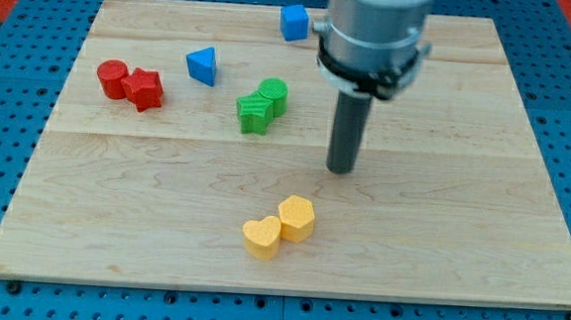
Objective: Push the blue triangle to the blue cube
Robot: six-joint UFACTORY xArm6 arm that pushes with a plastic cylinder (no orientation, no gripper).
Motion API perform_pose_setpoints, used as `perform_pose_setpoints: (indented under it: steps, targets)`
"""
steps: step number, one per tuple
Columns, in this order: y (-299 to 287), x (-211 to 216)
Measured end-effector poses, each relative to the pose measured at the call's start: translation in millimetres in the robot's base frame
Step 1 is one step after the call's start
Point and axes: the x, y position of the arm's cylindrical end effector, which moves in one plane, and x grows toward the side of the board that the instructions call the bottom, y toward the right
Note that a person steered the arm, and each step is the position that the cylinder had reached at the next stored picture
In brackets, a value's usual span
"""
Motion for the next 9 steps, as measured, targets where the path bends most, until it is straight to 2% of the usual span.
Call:
perform_pose_setpoints:
  steps: [1,2,4,5,6,7,8,9]
  targets:
    - [-63,-11]
    - [-153,-54]
    - [-183,-77]
    - [-146,-131]
    - [-109,-161]
    - [-111,-157]
    - [-158,-126]
    - [-239,-169]
